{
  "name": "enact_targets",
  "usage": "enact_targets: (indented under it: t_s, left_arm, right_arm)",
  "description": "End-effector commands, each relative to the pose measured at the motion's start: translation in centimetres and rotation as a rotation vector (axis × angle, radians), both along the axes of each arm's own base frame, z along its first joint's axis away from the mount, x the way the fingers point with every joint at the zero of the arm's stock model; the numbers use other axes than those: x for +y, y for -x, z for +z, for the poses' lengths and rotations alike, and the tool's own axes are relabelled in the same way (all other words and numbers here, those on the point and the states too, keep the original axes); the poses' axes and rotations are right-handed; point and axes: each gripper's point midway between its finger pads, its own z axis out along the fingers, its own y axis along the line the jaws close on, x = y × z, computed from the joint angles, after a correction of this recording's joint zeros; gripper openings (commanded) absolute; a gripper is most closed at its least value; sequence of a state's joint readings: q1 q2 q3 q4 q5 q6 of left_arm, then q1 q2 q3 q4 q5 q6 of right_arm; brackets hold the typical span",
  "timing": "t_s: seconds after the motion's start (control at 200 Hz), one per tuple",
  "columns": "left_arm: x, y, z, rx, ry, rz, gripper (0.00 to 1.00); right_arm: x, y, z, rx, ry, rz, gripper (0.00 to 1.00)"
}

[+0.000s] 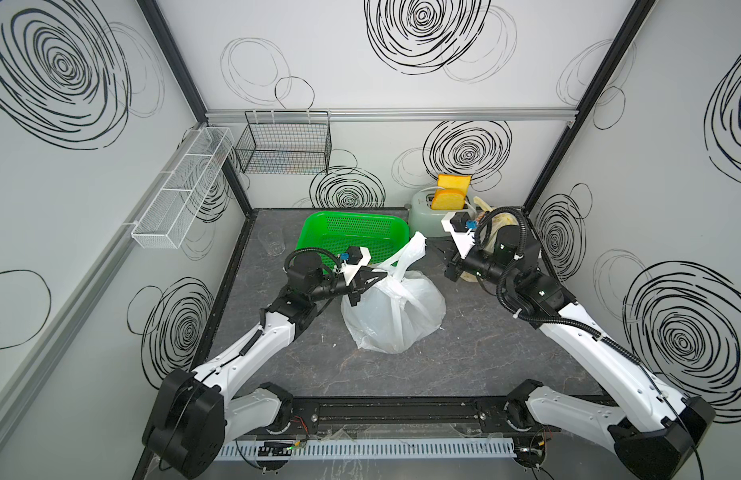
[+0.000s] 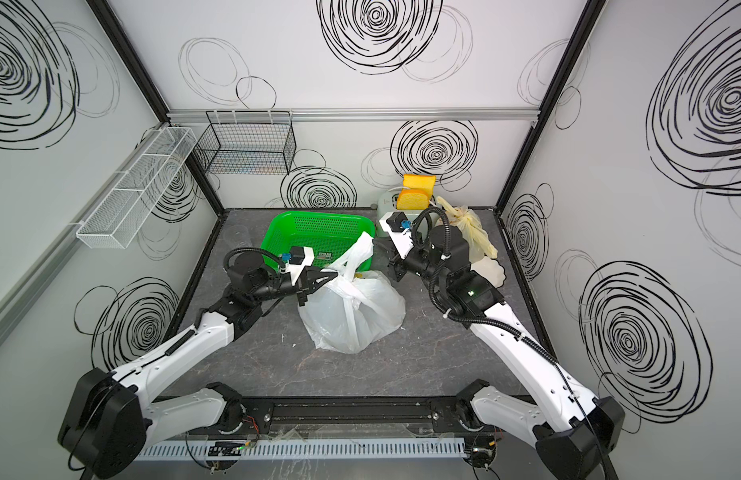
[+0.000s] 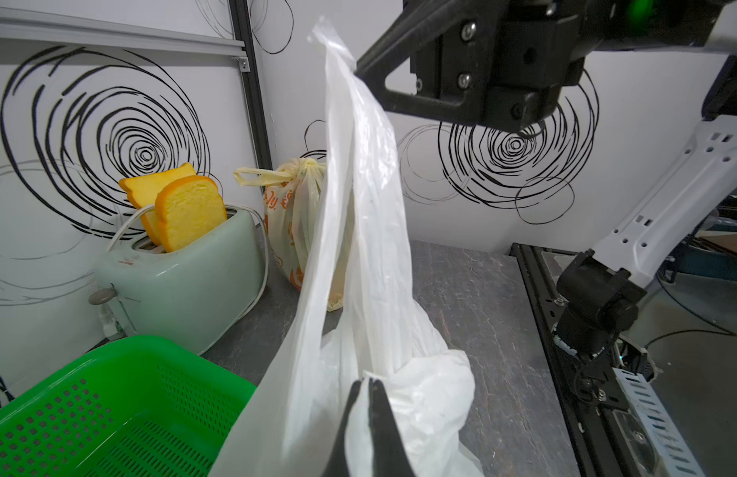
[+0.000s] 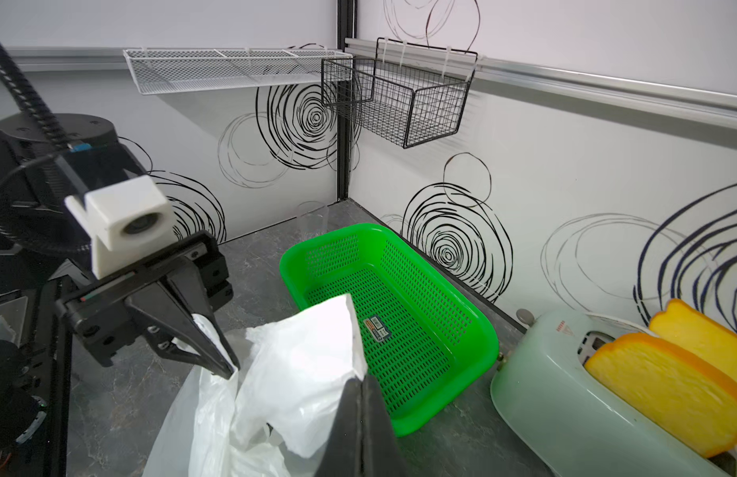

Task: Place the pineapple into a plastic bag & tie a knot
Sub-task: Cross the plastic bag at the center of the board.

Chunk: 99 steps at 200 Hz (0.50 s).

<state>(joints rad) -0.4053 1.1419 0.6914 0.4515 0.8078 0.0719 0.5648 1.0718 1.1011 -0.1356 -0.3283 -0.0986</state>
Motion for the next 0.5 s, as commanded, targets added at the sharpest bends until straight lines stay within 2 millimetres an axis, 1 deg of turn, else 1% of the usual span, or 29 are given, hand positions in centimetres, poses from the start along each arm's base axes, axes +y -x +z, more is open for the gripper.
enact_targets:
  t_s: [0.0,0.045,0.125,0.175,0.26,0.335,0.395,0.45,0.49]
  left_arm:
    - [1.3,-1.6,1.6,-0.067,0.021,0.119,0.00]
    - [1.6,-2.5,1.4,-0.046,0.020,0.151,0.00]
    - [1.8,-3.8,1.1,-0.017,0.020,0.189,0.00]
    - [1.7,-4.6,0.8,-0.001,0.018,0.198,0.00]
    - [1.2,-5.4,0.6,0.025,0.020,0.198,0.00]
    - [0.8,-5.9,0.2,0.043,0.022,0.189,0.00]
    - [0.6,-6.1,-0.2,0.058,0.020,0.178,0.00]
    - [0.4,-6.1,-0.4,0.064,0.016,0.164,0.00]
    - [0.4,-6.1,-0.6,0.068,0.013,0.164,0.00]
  right_arm:
    - [-1.1,0.9,0.7,-0.020,0.015,-0.014,0.00]
    - [-0.9,2.0,0.9,-0.025,0.021,0.036,0.00]
    - [0.2,4.6,0.5,-0.007,0.045,0.162,0.00]
    - [1.0,6.3,-0.6,0.016,0.078,0.244,0.00]
    - [2.3,8.6,-2.6,0.060,0.119,0.340,0.00]
    - [3.8,10.2,-4.7,0.117,0.142,0.419,0.00]
    - [5.0,10.8,-6.8,0.168,0.161,0.459,0.00]
    - [5.6,10.5,-9.1,0.211,0.192,0.451,0.00]
    - [5.8,9.9,-10.7,0.245,0.207,0.429,0.00]
